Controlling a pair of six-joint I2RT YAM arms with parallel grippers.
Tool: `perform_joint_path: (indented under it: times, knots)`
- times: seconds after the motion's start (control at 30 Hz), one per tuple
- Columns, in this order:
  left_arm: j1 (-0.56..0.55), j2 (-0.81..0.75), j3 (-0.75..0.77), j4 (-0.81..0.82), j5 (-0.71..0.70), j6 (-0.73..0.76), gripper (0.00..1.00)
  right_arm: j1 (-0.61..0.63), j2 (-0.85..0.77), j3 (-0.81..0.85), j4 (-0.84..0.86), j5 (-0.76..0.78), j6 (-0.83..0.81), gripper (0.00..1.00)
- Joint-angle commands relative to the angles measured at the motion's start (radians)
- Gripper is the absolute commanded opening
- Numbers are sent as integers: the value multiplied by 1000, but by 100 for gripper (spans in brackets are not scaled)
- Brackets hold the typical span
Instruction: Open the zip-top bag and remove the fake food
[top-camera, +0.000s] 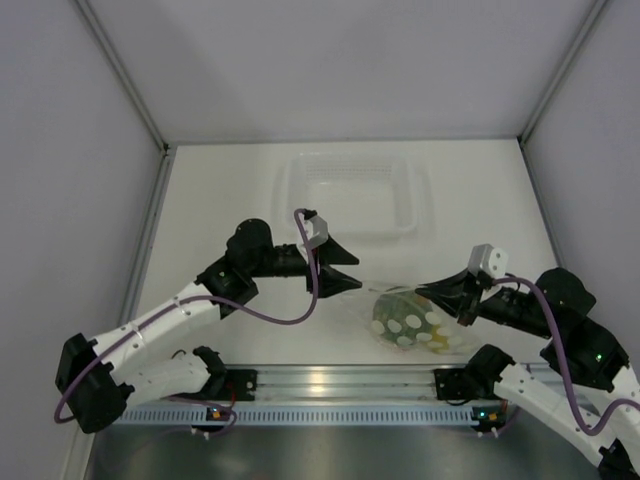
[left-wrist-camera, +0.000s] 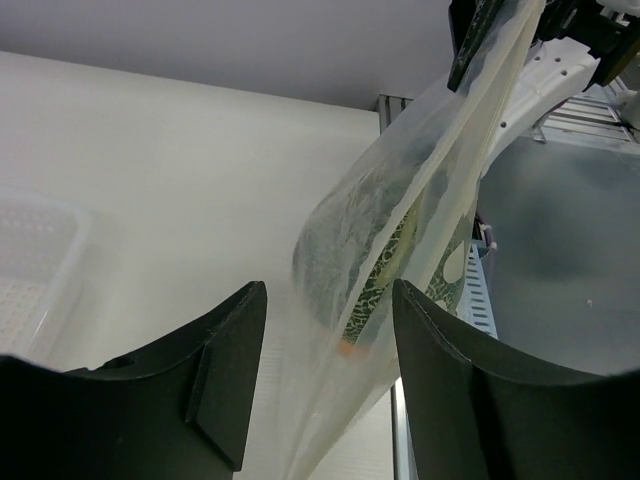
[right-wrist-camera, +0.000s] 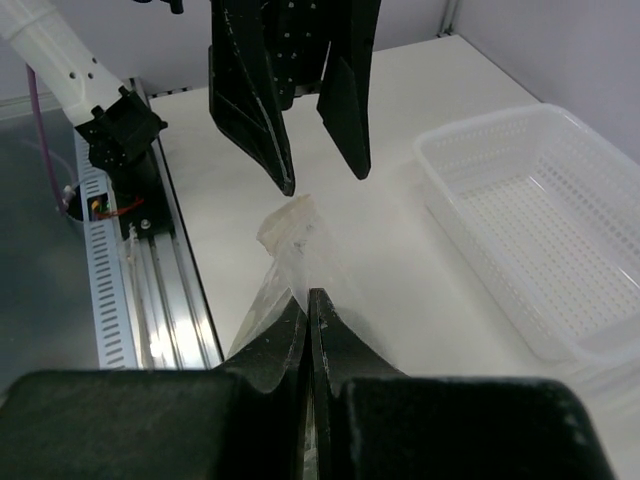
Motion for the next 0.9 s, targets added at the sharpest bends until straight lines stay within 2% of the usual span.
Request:
perform_joint_path:
  times: [0.0,0.23,0.33,0.6,0.63,0.73,0.87]
  knots:
    - [-13,21,20,74,18,32,59,13,6,9,118,-44,-6,0]
    - [-43,65,17,82,30,35,56,13,8,0,150,-41,5,0]
    - [-63,65,-3,109,6,33,51,14,18,0,156,-45,8,0]
    - [-67,36,-51,108,-83,0,17,13,49,-26,158,31,11,0]
    - [-67,30,-66,108,-99,-10,9,14,57,-28,158,42,16,0]
    - [-67,7,-101,110,-176,-62,0,13,92,-32,165,80,33,0]
    - [-71,-28,-157,110,-286,-166,0,11,142,-31,191,174,65,0]
